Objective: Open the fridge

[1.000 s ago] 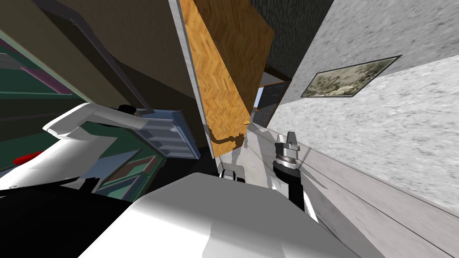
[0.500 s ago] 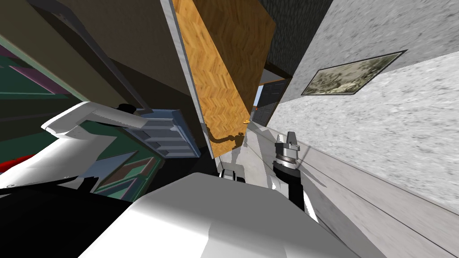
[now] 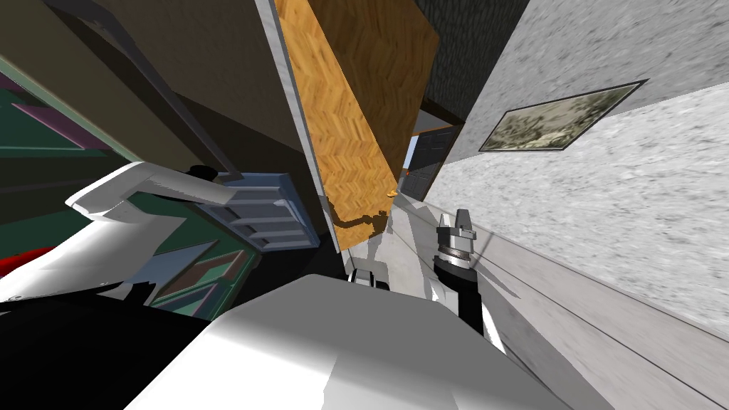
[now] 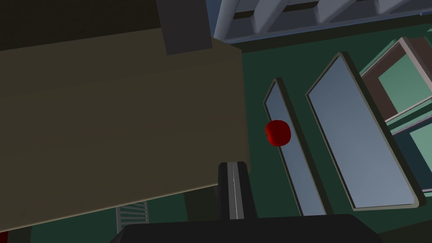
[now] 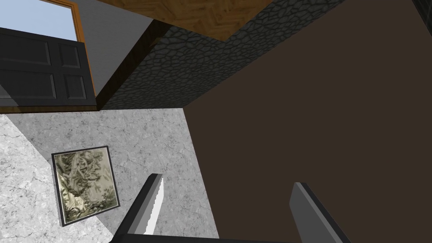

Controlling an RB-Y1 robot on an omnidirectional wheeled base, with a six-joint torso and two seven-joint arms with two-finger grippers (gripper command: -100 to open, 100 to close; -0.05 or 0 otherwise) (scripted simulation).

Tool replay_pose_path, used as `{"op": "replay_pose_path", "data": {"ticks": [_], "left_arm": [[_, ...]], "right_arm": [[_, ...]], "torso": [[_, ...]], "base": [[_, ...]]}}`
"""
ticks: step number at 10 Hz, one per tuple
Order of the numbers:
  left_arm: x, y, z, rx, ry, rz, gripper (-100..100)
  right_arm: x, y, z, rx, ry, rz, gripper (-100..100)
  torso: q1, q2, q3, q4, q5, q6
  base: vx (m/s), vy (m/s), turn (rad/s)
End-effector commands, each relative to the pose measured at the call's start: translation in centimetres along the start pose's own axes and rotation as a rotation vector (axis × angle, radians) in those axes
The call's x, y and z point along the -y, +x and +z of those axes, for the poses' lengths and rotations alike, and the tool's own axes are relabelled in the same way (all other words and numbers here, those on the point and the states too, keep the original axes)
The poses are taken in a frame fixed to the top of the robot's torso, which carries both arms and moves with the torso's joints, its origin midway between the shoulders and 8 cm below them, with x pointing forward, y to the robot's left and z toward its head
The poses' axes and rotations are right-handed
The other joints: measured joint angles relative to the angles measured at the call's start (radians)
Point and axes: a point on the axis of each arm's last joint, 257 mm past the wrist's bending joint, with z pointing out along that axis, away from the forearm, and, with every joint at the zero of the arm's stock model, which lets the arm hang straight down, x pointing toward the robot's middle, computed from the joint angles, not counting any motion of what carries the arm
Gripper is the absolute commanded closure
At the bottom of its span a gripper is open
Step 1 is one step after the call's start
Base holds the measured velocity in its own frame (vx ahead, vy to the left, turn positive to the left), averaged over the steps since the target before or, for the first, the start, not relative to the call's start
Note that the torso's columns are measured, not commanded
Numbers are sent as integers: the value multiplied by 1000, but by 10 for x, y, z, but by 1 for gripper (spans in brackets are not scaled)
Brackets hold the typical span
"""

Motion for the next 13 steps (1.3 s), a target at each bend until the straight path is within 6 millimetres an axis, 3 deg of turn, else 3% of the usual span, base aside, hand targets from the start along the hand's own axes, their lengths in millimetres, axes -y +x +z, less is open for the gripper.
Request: {"op": "replay_pose_path", "data": {"ticks": [1,13], "left_arm": [[32,-6,-1,2,59,-21,-100],[33,-6,-1,3,60,-22,-100]], "right_arm": [[0,0,0,0,0,0,0],[0,0,0,0,0,0,0]], "torso": [[1,0,0,0,0,-1],[-1,1,1,0,0,-1]], "base": [[2,-15,5],[1,1,-1]]}}
